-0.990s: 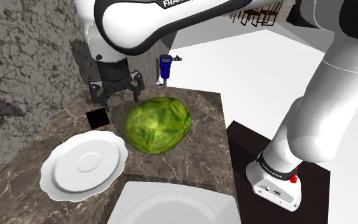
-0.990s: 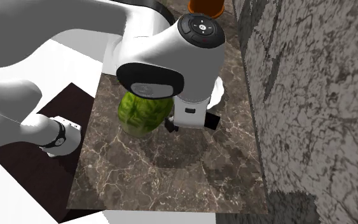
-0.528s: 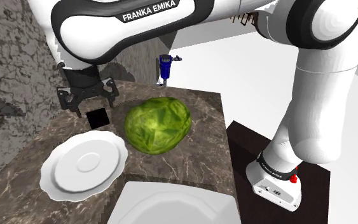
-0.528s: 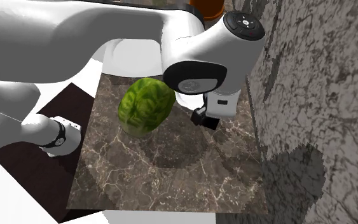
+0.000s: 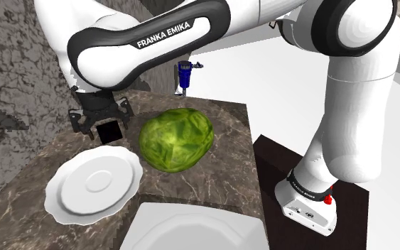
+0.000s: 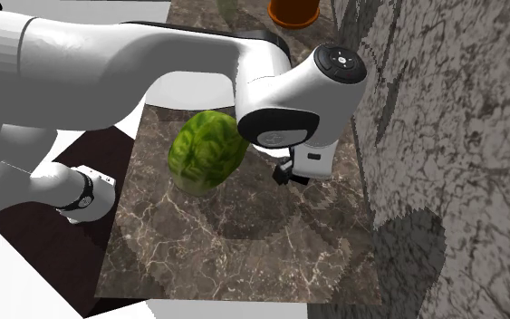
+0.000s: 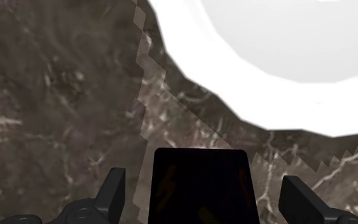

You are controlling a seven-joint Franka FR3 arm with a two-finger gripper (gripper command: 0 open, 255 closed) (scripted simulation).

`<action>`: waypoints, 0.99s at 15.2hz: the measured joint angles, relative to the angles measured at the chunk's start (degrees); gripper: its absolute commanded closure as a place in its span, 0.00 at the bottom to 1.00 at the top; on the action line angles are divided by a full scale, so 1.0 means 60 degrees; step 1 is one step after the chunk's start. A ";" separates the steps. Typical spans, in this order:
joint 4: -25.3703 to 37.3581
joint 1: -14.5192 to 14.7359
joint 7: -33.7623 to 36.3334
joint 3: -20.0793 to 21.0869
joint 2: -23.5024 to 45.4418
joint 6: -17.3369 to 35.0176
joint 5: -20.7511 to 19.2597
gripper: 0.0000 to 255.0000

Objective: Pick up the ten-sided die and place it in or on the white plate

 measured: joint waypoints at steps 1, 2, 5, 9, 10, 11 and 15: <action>-0.0010 0.0001 0.0002 -0.0002 0.0010 0.0021 -0.0006 0.00; -0.0012 0.0001 0.0002 -0.0005 0.0018 0.0032 -0.0010 0.00; -0.0022 -0.0001 0.0002 -0.0006 0.0020 0.0046 -0.0011 0.00; -0.0013 -0.0003 0.0003 -0.0004 0.0000 0.0043 -0.0011 1.00; -0.0012 -0.0001 0.0004 -0.0004 0.0001 0.0041 -0.0012 1.00; -0.0012 0.0000 0.0007 -0.0004 0.0001 0.0043 -0.0013 1.00; -0.0021 -0.0002 0.0002 -0.0001 -0.0001 0.0061 -0.0013 1.00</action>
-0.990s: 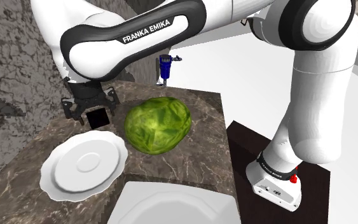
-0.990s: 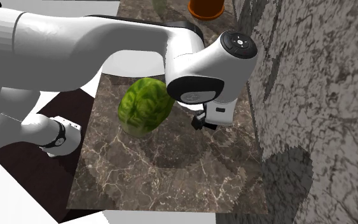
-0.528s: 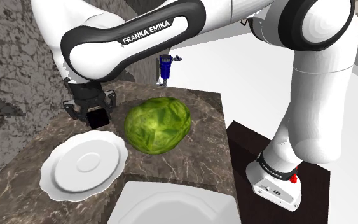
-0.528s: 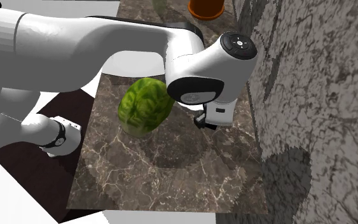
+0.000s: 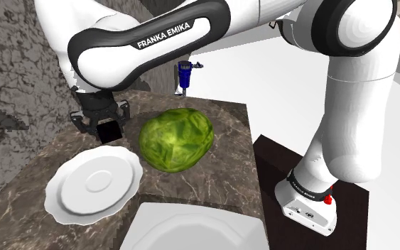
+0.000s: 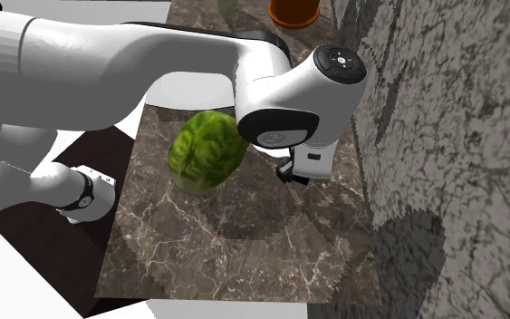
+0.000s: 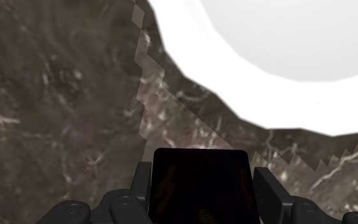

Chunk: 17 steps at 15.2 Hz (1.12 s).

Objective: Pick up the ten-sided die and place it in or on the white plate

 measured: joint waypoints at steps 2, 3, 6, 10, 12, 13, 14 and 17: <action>0.0051 0.0003 -0.0006 0.0002 0.0005 -0.0065 0.0007 1.00; 0.0118 0.0006 -0.0012 0.0010 -0.0019 -0.0163 0.0025 1.00; 0.0366 0.0002 -0.0064 0.0027 -0.0082 -0.0469 0.0070 1.00; 0.0760 0.0028 -0.0100 0.0062 -0.0173 -0.0943 0.0128 1.00; 0.0980 0.0029 -0.0137 0.0067 -0.0196 -0.1182 0.0148 1.00; 0.1095 0.0038 -0.0145 0.0074 -0.0212 -0.1309 0.0159 1.00; 0.1232 0.0061 -0.0141 0.0080 -0.0196 -0.1431 0.0156 1.00; 0.1556 0.0075 -0.0180 0.0095 -0.0245 -0.1797 0.0187 1.00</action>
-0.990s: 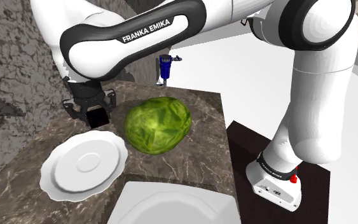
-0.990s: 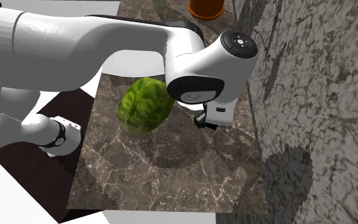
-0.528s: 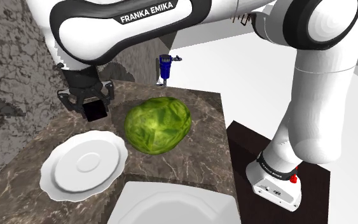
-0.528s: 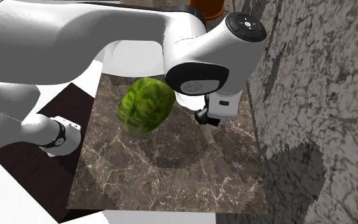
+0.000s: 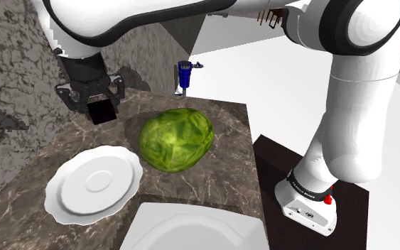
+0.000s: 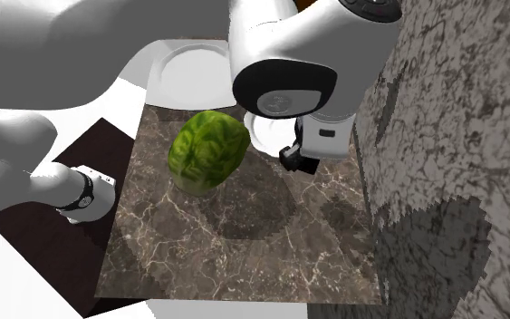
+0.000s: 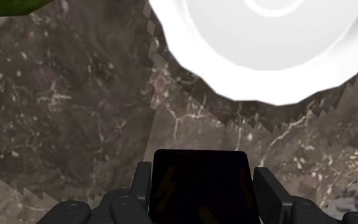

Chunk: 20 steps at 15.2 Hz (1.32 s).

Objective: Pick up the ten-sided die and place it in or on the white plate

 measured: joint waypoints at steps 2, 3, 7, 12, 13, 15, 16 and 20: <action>0.0068 0.0066 0.0084 0.0037 -0.0056 -0.0127 0.0014 1.00; -0.0040 0.0144 0.0221 0.0087 -0.0133 -0.0100 0.0030 1.00; -0.0349 0.0599 0.0940 0.0325 -0.0332 -0.0024 0.0036 1.00; -0.0642 0.1257 0.1967 0.0669 -0.0570 -0.0018 0.0044 1.00; -0.0622 0.1359 0.2102 0.0699 -0.0496 0.0025 -0.0002 1.00; -0.0830 0.1407 0.2214 0.0711 -0.0462 0.0247 -0.0032 1.00; -0.0936 0.1413 0.2244 0.0708 -0.0441 0.0368 -0.0047 1.00; -0.1377 0.1409 0.2323 0.0690 -0.0378 0.0856 -0.0101 1.00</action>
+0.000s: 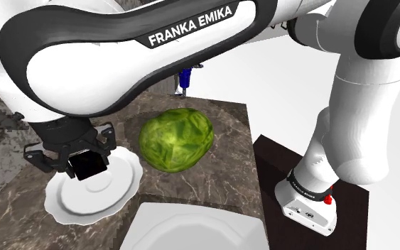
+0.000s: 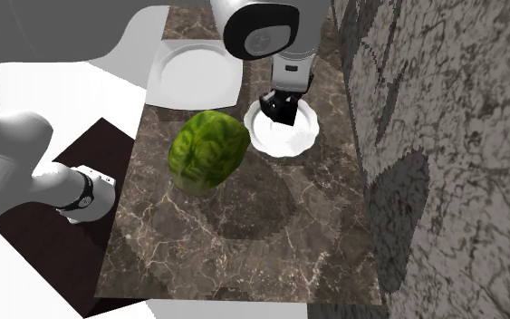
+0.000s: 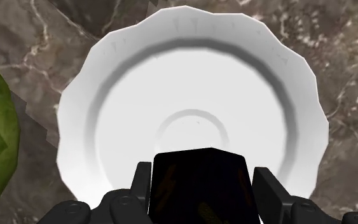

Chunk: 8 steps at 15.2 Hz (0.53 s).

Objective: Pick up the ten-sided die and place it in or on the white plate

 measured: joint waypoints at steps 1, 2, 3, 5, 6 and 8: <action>-0.0088 -0.0005 0.0007 -0.0010 0.0029 0.0113 -0.0019 1.00; -0.0221 -0.0025 0.0008 -0.0017 0.0022 0.0238 -0.0020 1.00; -0.0321 -0.0028 0.0020 -0.0027 0.0049 0.0363 -0.0041 1.00; -0.0504 -0.0020 0.0066 -0.0041 0.0107 0.0594 -0.0082 1.00; -0.0567 -0.0024 0.0072 -0.0043 0.0107 0.0655 -0.0086 1.00; -0.0593 -0.0024 0.0076 -0.0051 0.0134 0.0707 -0.0102 1.00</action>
